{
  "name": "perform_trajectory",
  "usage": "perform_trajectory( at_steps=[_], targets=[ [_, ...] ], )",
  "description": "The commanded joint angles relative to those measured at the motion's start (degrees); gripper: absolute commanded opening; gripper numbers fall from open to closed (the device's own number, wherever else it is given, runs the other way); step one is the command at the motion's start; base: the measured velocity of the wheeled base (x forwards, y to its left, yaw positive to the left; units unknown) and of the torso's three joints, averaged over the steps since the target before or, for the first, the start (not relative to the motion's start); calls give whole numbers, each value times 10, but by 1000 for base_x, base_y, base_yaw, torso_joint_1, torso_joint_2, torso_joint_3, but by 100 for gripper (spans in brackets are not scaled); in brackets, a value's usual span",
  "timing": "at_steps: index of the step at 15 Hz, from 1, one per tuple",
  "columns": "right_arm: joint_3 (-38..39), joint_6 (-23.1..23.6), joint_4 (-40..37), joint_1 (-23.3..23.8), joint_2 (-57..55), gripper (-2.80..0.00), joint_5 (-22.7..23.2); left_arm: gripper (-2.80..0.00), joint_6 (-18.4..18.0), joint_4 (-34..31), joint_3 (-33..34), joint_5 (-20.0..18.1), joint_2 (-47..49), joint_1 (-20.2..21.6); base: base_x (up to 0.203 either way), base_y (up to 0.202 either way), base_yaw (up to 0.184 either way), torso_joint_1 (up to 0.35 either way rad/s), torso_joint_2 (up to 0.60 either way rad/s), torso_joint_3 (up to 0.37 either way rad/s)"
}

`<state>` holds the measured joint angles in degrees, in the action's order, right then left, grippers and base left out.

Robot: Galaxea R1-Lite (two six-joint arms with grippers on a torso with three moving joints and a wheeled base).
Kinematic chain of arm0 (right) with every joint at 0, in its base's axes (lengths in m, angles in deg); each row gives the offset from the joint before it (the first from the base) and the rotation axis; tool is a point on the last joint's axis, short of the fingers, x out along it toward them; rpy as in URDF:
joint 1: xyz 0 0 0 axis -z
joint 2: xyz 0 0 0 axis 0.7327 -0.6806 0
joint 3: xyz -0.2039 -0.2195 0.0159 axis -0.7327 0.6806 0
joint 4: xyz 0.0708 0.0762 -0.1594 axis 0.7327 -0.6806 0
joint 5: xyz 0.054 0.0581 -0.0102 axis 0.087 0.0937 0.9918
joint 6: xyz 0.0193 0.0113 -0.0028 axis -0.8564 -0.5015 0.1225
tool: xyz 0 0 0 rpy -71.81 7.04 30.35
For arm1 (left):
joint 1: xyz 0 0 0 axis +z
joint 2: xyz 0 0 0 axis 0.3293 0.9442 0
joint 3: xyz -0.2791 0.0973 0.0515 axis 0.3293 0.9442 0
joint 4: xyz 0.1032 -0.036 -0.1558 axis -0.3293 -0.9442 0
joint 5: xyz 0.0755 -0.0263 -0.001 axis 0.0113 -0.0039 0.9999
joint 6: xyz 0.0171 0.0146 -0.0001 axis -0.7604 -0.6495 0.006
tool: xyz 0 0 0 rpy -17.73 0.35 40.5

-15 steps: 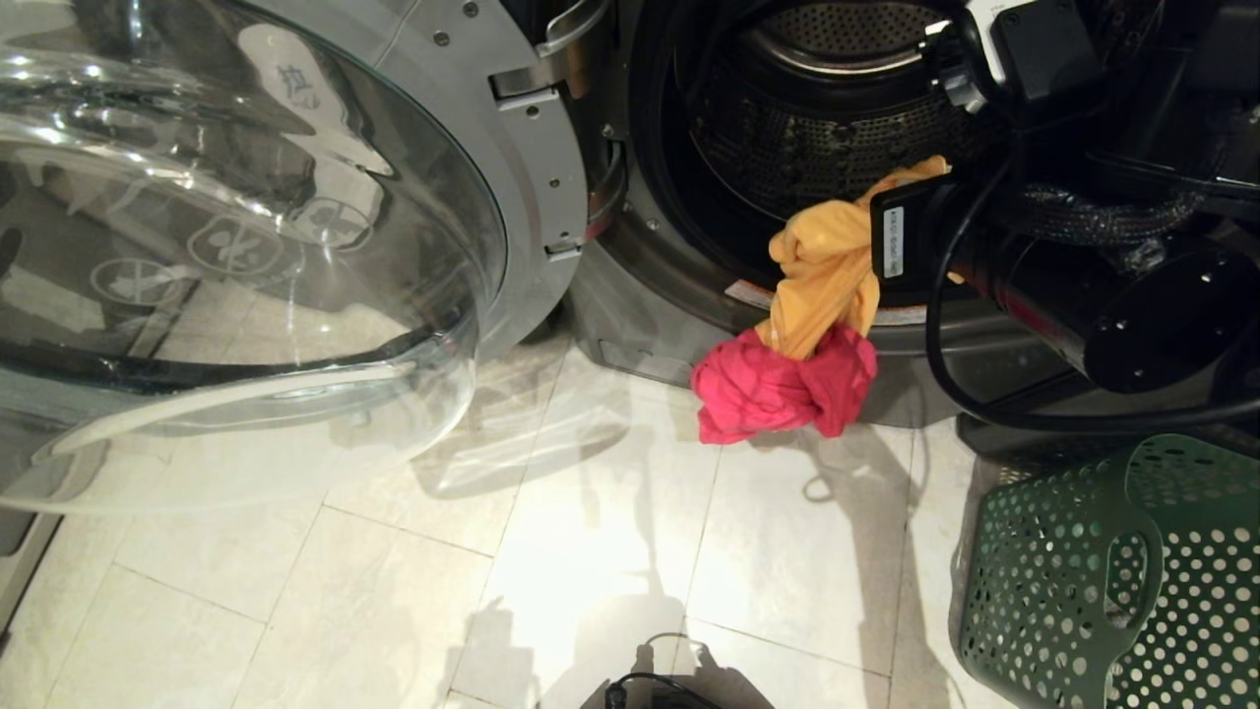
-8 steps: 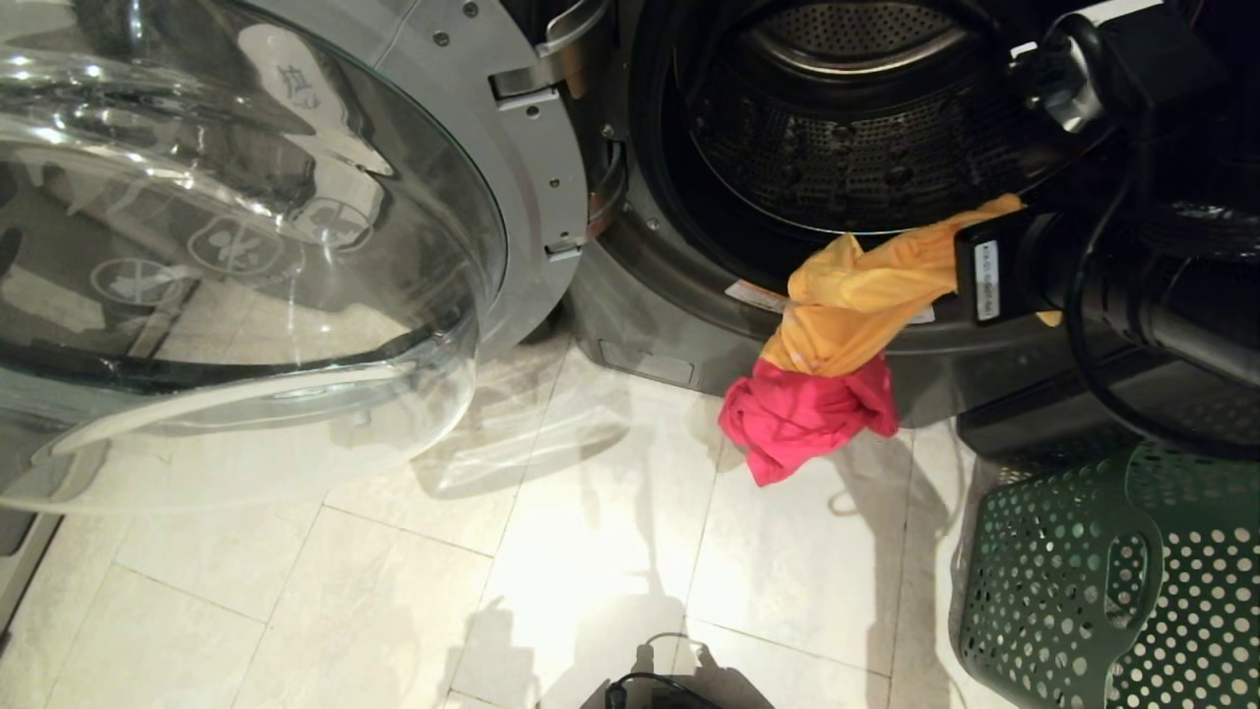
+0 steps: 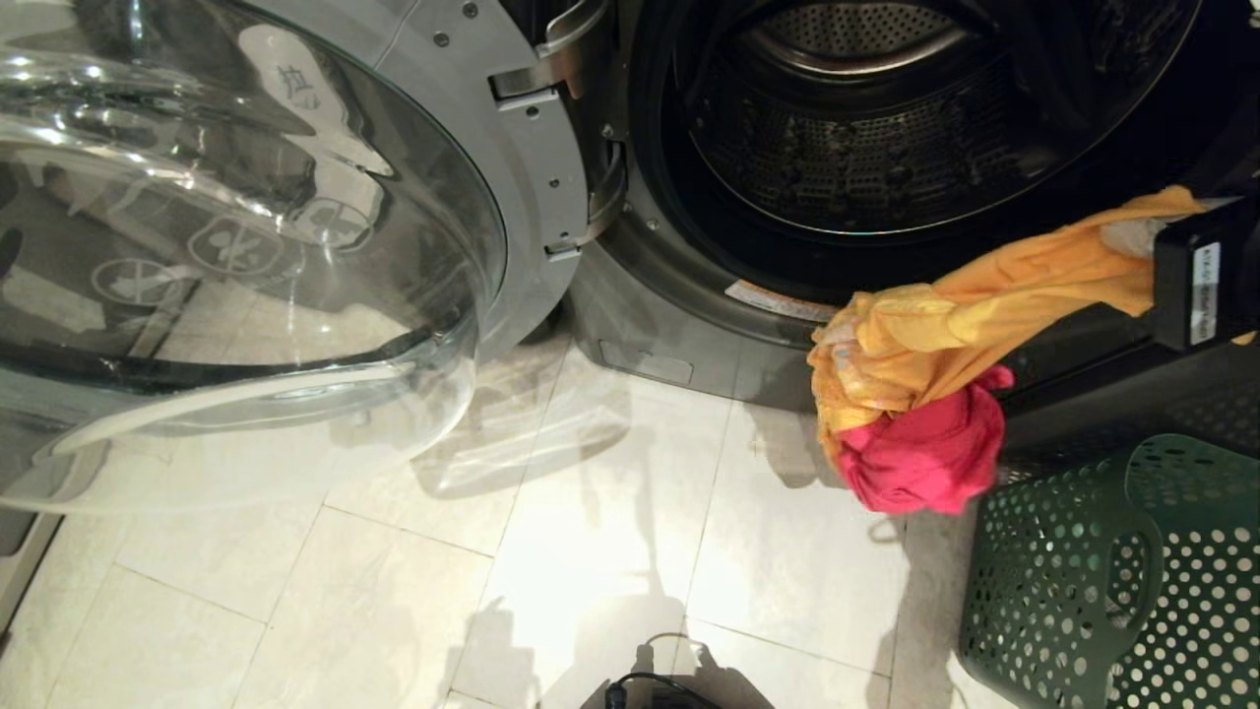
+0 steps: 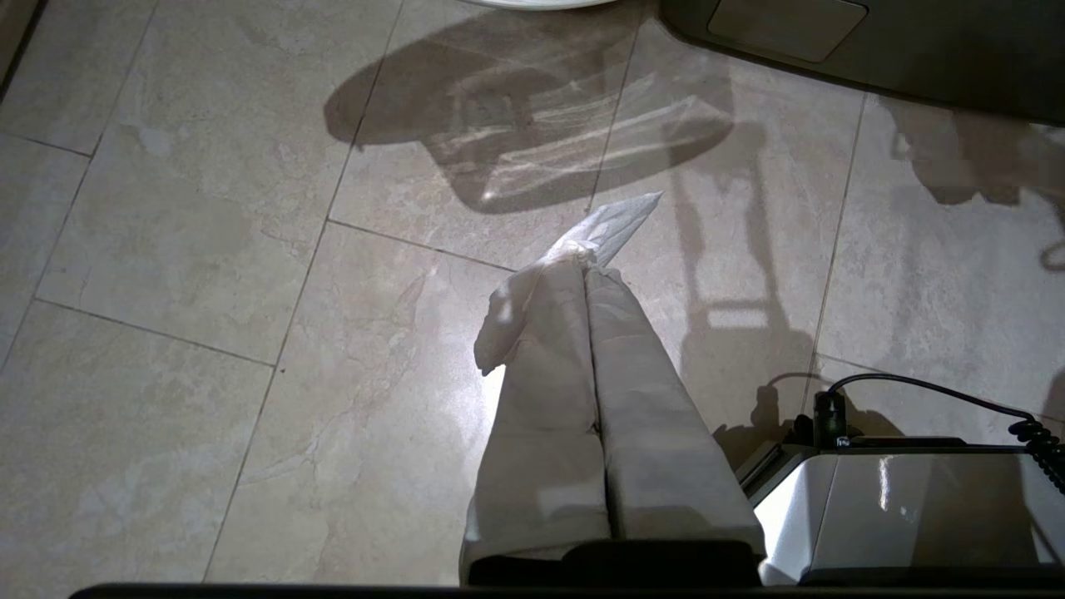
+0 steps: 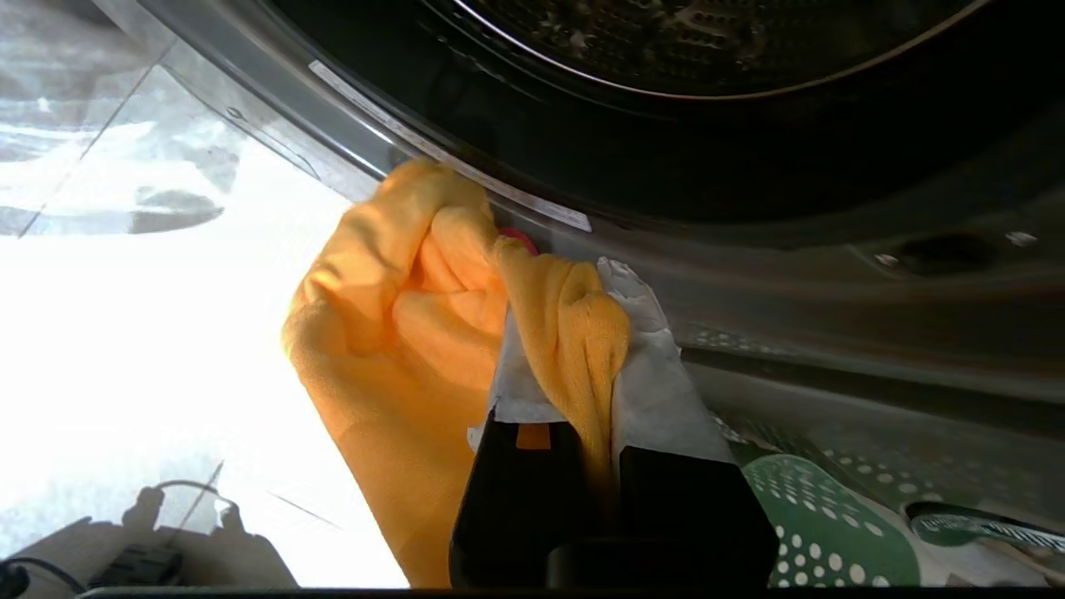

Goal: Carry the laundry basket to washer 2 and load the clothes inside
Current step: Place the clothes into the washing machine

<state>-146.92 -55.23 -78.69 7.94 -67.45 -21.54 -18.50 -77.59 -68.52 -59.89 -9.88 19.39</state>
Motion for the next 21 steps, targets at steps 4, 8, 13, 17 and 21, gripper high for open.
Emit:
perform_trajectory(
  at_steps=[4,8,13,17,21],
  targets=[
    [6,0,-62,1,67,-280,-3,-280,0,1,0,0,1,0,0,0,0,0,0,0],
    [9,0,-107,1,103,-280,-5,-280,0,1,0,0,1,0,0,0,0,0,0,0],
    [19,20,-137,1,138,-280,-6,-280,0,0,0,0,1,0,0,0,0,0,0,0],
    [7,61,-146,6,168,-280,-8,-280,0,0,0,0,1,0,0,0,0,0,0,0],
    [-1,72,-156,11,195,-280,-22,-280,0,1,0,0,1,0,0,0,0,0,0,0]
  ],
)
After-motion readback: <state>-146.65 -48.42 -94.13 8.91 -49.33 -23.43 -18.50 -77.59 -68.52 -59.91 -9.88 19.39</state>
